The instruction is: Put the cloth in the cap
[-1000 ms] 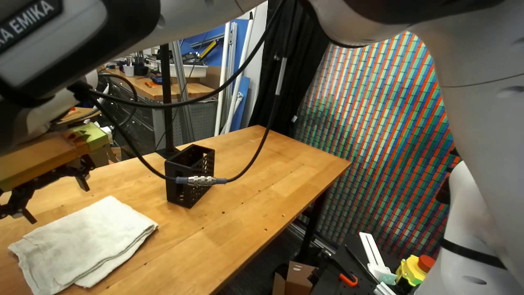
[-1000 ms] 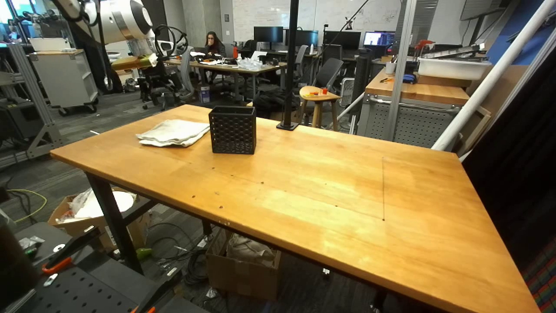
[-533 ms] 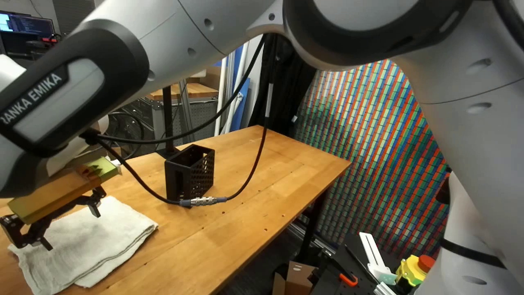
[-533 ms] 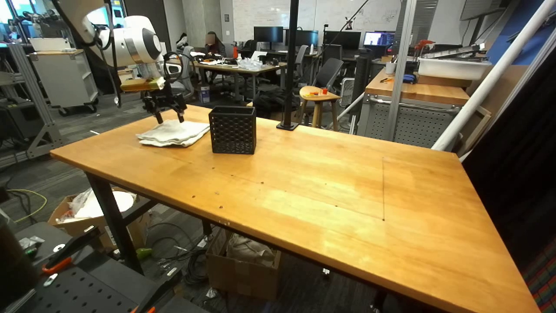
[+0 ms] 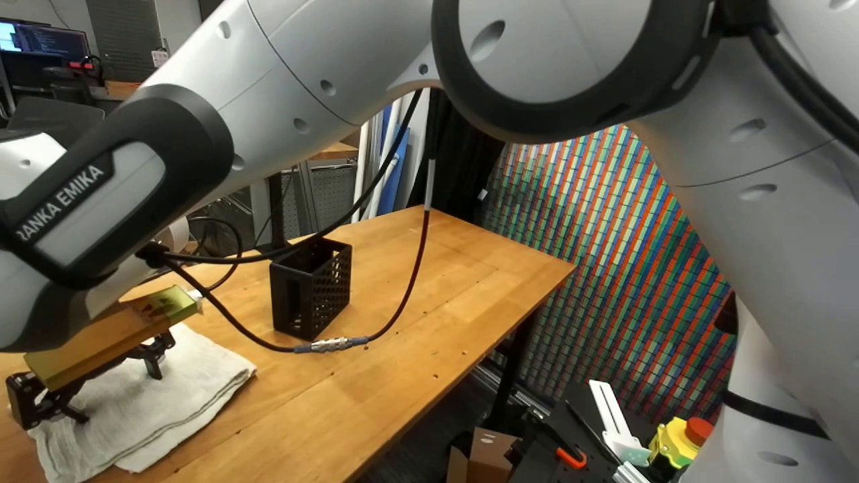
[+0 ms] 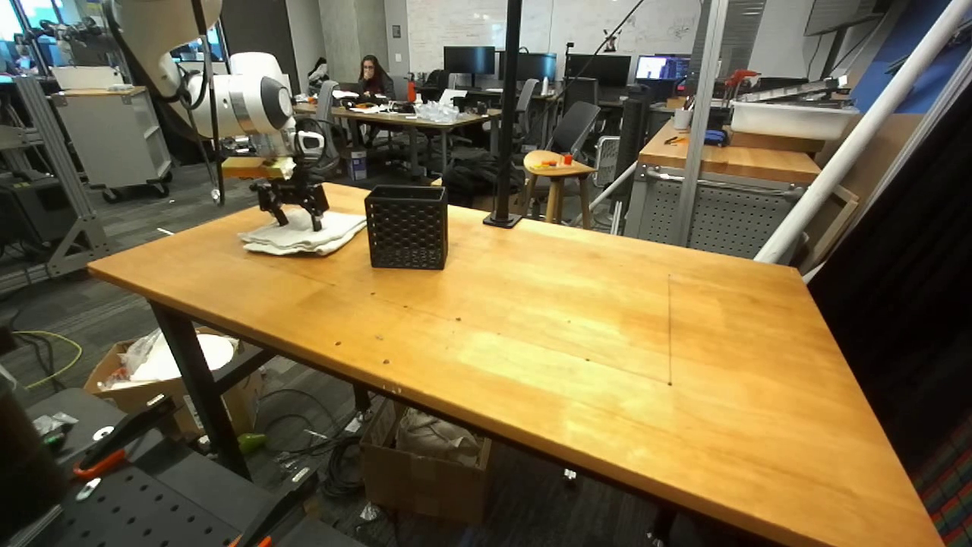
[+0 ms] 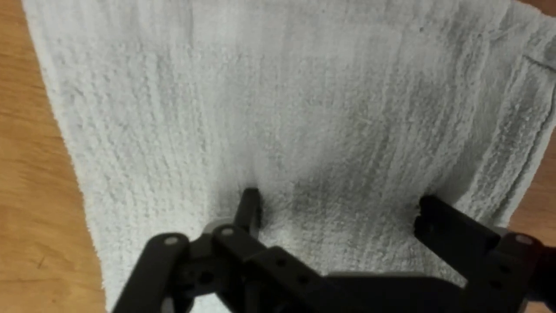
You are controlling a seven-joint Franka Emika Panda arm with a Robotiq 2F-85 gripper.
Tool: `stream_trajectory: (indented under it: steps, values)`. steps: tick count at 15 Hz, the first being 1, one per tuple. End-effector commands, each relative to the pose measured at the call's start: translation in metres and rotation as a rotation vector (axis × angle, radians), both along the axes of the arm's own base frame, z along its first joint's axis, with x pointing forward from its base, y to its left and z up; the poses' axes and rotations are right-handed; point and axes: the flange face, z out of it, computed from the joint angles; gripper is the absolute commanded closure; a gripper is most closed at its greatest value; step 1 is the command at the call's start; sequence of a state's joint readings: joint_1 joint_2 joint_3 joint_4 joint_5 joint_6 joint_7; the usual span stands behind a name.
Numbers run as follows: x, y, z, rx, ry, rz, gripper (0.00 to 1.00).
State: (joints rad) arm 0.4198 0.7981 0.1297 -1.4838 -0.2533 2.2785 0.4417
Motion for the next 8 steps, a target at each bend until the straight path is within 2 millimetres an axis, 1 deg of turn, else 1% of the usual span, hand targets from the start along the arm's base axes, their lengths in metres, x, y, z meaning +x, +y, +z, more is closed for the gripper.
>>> stream_trajectory:
  steps: [1, 3, 5, 6, 8]
  values:
    - [0.009, 0.007, 0.007, 0.050, -0.024, -0.008, 0.41]
    - [0.010, 0.010, 0.020, 0.061, -0.031, -0.012, 0.58]
    - [0.010, 0.012, 0.032, 0.071, -0.039, -0.016, 0.71]
    - [0.010, 0.013, 0.037, 0.073, -0.040, -0.017, 0.80]
    - [0.006, 0.016, 0.049, 0.081, -0.043, -0.016, 0.95]
